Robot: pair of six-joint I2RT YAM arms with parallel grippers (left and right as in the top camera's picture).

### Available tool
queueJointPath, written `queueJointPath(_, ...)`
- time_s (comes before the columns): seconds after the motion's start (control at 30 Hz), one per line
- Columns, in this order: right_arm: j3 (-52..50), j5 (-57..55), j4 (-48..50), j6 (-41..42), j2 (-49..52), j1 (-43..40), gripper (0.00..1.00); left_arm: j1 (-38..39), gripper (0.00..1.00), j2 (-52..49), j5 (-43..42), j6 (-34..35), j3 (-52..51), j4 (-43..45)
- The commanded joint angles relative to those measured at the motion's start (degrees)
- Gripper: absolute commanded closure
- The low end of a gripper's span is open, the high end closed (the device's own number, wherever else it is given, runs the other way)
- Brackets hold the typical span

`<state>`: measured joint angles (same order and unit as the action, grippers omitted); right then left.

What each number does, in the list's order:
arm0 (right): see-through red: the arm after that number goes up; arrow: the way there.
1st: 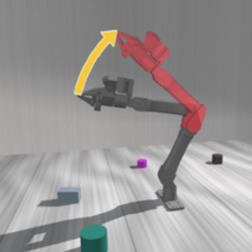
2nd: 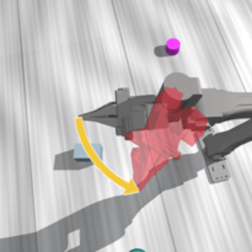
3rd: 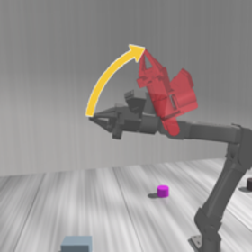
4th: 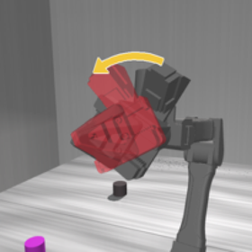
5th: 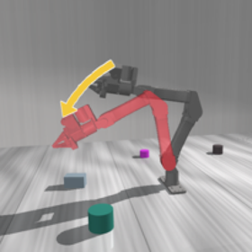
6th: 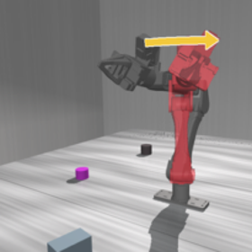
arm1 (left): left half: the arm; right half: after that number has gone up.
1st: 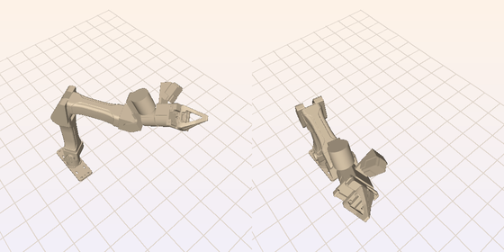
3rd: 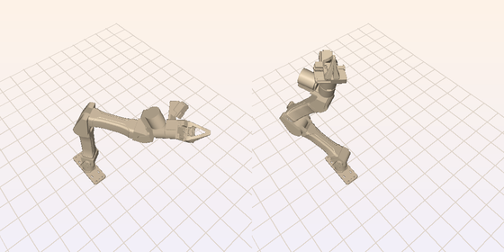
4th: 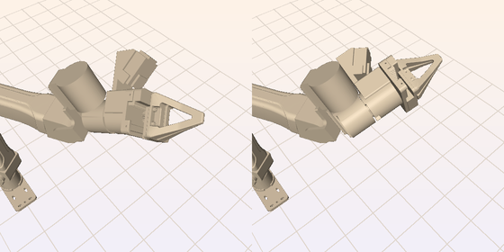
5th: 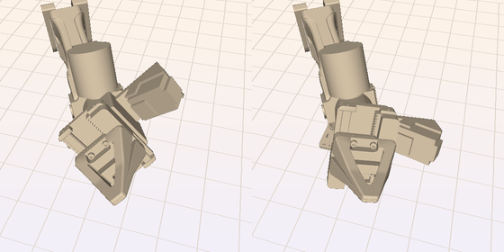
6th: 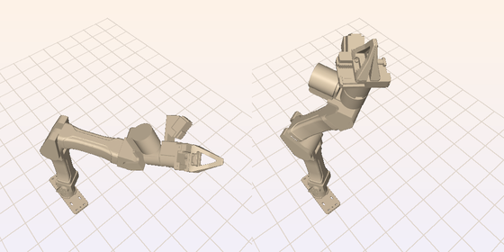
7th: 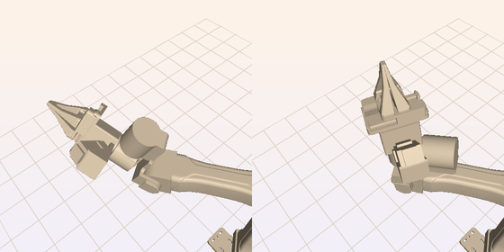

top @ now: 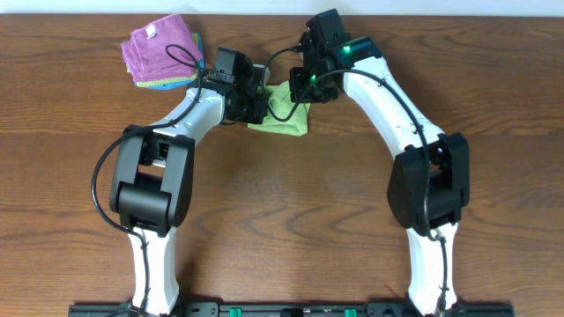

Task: Fold the cloth

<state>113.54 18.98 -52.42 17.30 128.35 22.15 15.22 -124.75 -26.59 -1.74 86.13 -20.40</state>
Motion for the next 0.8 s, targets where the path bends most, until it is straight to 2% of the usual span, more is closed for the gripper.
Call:
queueJointPath(0.0,1.0,3.6,0.8,-0.1,2.3,0.5,0.99,0.2,0.94,-0.6,-0.4,-0.9,1.2,-0.1)
queueJointPath(0.57,1.0,3.6,5.9,0.0,5.2,0.8,0.99,0.2,0.94,-0.6,-0.4,-0.9,1.2,1.0)
queueJointPath(0.77,1.0,3.5,5.1,0.6,6.1,1.2,0.98,0.2,0.94,-0.6,-0.4,-0.9,1.2,1.4)
